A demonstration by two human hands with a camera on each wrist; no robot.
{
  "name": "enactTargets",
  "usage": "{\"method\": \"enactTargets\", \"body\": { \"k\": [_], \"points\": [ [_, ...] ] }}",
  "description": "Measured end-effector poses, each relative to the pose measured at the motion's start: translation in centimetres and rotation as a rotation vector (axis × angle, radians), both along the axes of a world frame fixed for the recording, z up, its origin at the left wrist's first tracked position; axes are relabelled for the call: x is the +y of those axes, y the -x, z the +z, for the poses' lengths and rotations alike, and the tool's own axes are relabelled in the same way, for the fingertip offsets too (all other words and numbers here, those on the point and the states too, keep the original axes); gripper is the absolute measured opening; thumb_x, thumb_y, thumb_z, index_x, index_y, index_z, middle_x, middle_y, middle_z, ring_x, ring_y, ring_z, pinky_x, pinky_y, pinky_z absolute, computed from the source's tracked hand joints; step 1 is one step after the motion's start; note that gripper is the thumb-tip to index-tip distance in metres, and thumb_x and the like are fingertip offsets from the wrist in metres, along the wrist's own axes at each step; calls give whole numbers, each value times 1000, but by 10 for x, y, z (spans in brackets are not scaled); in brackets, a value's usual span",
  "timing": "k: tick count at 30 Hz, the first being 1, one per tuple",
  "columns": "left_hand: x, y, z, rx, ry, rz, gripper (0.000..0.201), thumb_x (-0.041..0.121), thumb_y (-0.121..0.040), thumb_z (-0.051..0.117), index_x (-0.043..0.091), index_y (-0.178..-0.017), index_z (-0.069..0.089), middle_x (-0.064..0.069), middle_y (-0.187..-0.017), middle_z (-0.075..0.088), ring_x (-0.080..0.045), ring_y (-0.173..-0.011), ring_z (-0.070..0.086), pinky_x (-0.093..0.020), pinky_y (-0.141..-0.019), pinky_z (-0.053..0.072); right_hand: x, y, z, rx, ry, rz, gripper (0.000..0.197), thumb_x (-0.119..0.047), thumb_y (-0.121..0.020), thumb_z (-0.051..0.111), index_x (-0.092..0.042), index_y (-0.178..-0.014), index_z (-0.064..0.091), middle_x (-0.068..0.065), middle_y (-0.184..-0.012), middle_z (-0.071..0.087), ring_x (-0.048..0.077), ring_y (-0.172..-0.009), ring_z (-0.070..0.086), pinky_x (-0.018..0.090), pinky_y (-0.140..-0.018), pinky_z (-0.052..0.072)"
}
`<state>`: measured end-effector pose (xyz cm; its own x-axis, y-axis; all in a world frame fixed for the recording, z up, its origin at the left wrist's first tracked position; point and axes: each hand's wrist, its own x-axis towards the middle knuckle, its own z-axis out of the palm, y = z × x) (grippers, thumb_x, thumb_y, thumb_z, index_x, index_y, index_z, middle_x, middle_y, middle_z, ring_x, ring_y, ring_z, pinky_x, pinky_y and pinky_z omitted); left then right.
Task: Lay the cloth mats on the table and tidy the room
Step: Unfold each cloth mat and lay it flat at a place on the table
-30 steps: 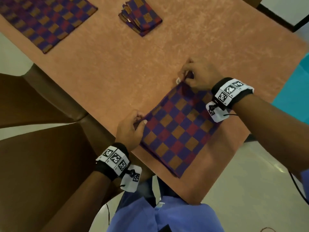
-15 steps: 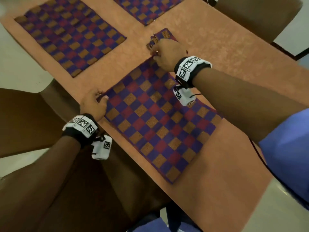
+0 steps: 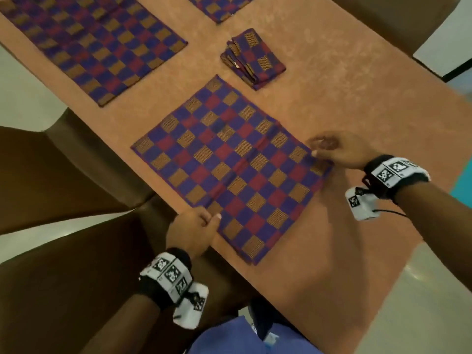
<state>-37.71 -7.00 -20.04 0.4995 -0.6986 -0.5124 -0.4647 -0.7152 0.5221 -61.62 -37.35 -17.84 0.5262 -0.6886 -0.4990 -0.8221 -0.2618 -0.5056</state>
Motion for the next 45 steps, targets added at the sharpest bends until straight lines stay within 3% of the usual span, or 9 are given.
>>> {"method": "enactTargets", "body": {
  "k": [9,12,16,20,24,28,32,38,45],
  "points": [
    [56,99,-4,356,153,220,16,33,-82,70,25,-92,61,5,-87,69,-3,-81,64,-13,-67,46,16,58,-4,-249,-183,-68,54,8,-79,70,-15,-126,59,6,-72,66,13,-70,64,22,-71,50],
    [51,106,1,556,251,346,17,16,-84,69,15,-97,59,-1,-94,70,-10,-88,66,-21,-76,50,17,58,3,-302,-116,-19,47,7,-84,64,-18,-124,59,3,-67,60,4,-58,59,15,-61,48],
    [45,118,3,663,302,452,23,8,-86,66,8,-103,49,-9,-87,65,-21,-87,62,-38,-83,50,18,51,9,-363,-63,12,44,-3,-94,55,-22,-132,52,5,-72,59,21,-67,64,30,-63,58],
    [40,127,4,732,357,589,32,9,-90,60,15,-118,46,-12,-103,67,-24,-82,66,-29,-63,59,19,48,14,-277,55,70,42,-16,-98,52,-26,-138,44,5,-80,65,22,-74,66,35,-66,53],
    [41,145,-3,745,259,652,63,7,-88,64,23,-137,28,-11,-106,68,-23,-75,71,-33,-66,57,23,64,4,-196,-48,60,57,-14,-89,66,-26,-139,42,9,-85,62,22,-69,65,36,-65,54],
    [47,165,-17,595,230,719,64,8,-84,68,25,-132,30,-13,-108,65,-26,-85,69,-31,-64,57,39,87,-21,-164,-81,43,47,-2,-88,62,-22,-129,53,7,-97,66,16,-68,64,37,-75,58],
    [49,175,-20,531,206,692,66,6,-79,71,31,-125,31,-14,-101,64,-31,-84,71,-46,-80,58,46,99,-29,-193,-21,20,39,3,-89,57,-19,-122,60,5,-117,62,5,-76,60,17,-63,53],
    [63,206,-10,725,152,536,62,-5,-79,68,19,-124,33,-24,-104,63,-37,-89,67,-35,-59,59,59,141,-23,-152,-67,-17,31,3,-84,60,-13,-111,64,5,-108,64,5,-73,59,8,-56,46],
    [67,226,-9,823,66,391,29,-9,-79,67,6,-96,49,-20,-84,65,-37,-81,68,-59,-79,55,78,183,-32,-119,34,-48,30,-8,-84,60,-20,-112,65,1,-111,67,22,-98,63,39,-92,51]
  ]
}}
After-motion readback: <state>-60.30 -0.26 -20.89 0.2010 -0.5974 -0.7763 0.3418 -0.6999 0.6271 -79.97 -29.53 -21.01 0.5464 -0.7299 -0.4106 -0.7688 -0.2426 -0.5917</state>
